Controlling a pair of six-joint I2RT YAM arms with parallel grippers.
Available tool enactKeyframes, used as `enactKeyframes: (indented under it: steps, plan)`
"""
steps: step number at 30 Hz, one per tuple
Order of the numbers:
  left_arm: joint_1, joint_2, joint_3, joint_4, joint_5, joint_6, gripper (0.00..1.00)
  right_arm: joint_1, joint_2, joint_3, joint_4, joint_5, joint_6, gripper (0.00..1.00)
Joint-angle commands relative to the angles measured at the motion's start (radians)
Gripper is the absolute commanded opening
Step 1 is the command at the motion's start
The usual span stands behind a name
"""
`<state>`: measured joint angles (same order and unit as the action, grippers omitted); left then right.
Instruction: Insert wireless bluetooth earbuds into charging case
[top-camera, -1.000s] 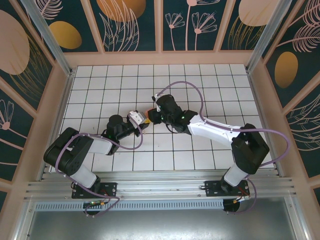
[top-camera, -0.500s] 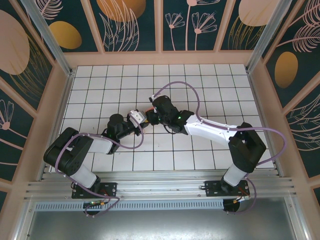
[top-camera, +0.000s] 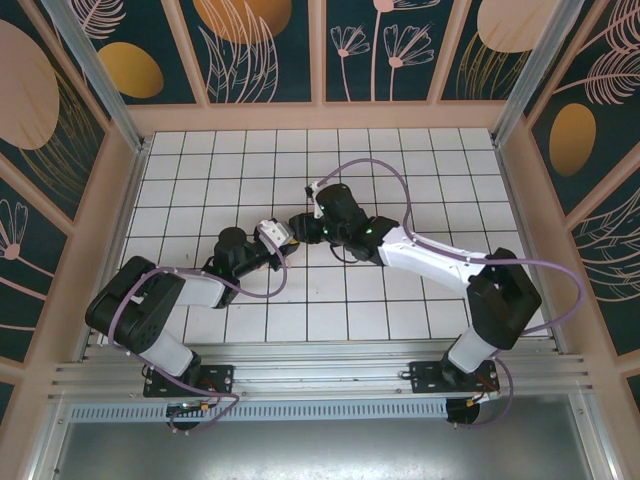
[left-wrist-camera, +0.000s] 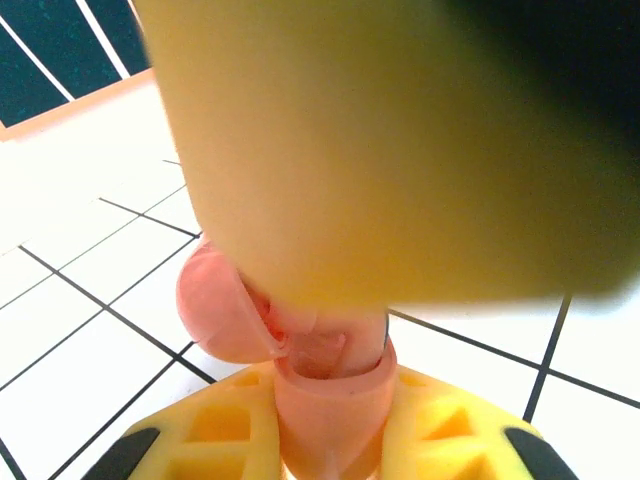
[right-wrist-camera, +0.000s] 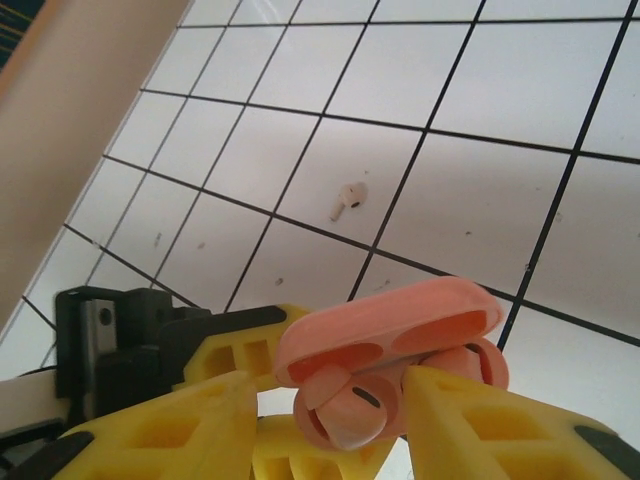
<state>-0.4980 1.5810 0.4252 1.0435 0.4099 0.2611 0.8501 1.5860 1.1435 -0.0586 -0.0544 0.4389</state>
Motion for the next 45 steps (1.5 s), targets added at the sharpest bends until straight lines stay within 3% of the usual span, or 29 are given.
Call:
enactKeyframes:
  steps: [1,5,13,17,45]
  plan:
    - [-0.007,-0.027,0.007,0.04,0.022,-0.001,0.09,-0.006,-0.069,-0.013,0.026,-0.007,0.027,0.44]
    - [-0.008,-0.032,0.008,0.046,0.036,-0.007,0.09,-0.012,-0.1,-0.018,0.017,-0.001,0.02,0.46]
    - [-0.009,-0.042,0.003,0.06,0.067,-0.019,0.09,-0.064,-0.13,-0.021,-0.069,-0.029,-0.018,0.76]
    - [-0.008,-0.044,0.003,0.067,0.079,-0.026,0.1,-0.087,-0.108,-0.021,-0.095,-0.094,-0.025,0.83]
    - [-0.008,-0.067,0.0,0.057,0.089,-0.023,0.09,-0.112,-0.002,0.019,-0.092,-0.173,0.012,0.8]
